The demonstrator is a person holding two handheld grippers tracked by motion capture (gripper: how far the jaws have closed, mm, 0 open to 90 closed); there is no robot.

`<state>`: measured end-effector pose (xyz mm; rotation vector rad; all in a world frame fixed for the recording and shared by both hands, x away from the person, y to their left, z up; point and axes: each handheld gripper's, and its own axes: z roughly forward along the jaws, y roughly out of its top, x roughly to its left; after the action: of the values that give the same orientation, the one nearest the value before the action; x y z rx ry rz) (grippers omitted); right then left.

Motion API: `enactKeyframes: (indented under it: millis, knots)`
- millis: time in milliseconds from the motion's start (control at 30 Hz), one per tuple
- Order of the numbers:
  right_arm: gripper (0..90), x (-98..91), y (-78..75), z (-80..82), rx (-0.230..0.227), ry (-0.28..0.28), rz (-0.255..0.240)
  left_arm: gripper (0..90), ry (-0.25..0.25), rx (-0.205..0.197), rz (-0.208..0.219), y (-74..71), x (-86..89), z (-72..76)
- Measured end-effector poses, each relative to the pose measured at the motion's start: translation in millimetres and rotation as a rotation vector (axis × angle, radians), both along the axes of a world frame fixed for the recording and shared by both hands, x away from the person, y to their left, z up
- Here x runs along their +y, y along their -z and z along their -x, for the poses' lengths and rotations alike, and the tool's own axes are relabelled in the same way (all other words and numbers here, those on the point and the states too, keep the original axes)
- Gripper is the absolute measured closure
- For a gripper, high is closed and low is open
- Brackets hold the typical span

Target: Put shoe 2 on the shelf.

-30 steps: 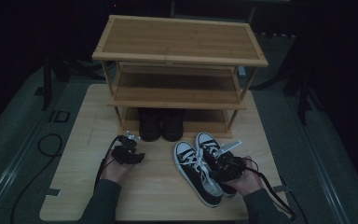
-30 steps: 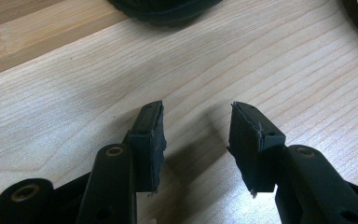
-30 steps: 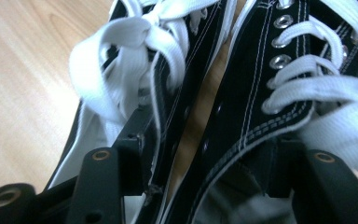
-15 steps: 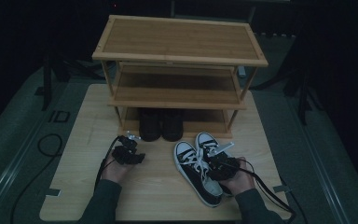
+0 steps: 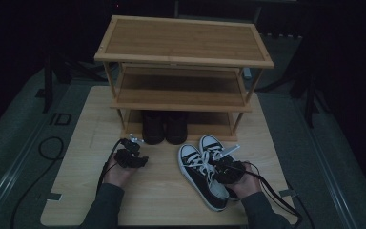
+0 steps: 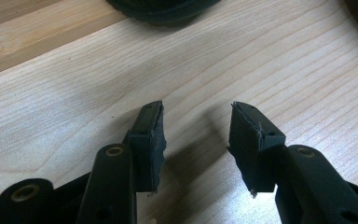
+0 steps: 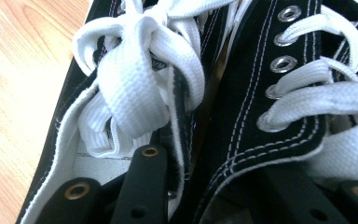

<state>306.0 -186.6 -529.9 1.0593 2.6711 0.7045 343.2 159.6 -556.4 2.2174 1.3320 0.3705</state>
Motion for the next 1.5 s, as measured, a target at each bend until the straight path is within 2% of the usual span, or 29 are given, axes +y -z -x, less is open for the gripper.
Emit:
enactKeyframes:
  millis: [167, 300, 733, 1100, 1400, 1500]
  knots:
    - [81.3, -6.3, -1.6, -2.5, 0.015, -0.012, -0.025, 55.7, -0.005, -0.001, 0.002, -0.8, 2.5, -0.5]
    - [82.2, -11.4, -2.9, -5.9, 0.026, -0.034, -0.040, 55.7, -0.006, -0.004, 0.001, -1.9, 3.3, 0.0]
    - [83.9, -18.9, -5.2, -12.7, 0.011, -0.140, -0.025, 55.7, -0.011, -0.007, 0.005, -2.7, 4.9, 0.1]
    - [84.9, -25.1, -13.0, -15.3, 0.006, -0.159, -0.046, 55.7, -0.014, -0.007, 0.005, -3.0, 5.8, 0.2]
    - [85.1, -39.5, -26.5, -15.8, -0.007, -0.175, -0.067, 55.7, -0.012, -0.005, 0.006, -1.9, 4.6, 0.1]
    - [85.0, -41.6, -30.8, -16.6, -0.003, -0.187, -0.060, 55.7, -0.014, -0.003, 0.006, -1.5, 4.8, -0.1]
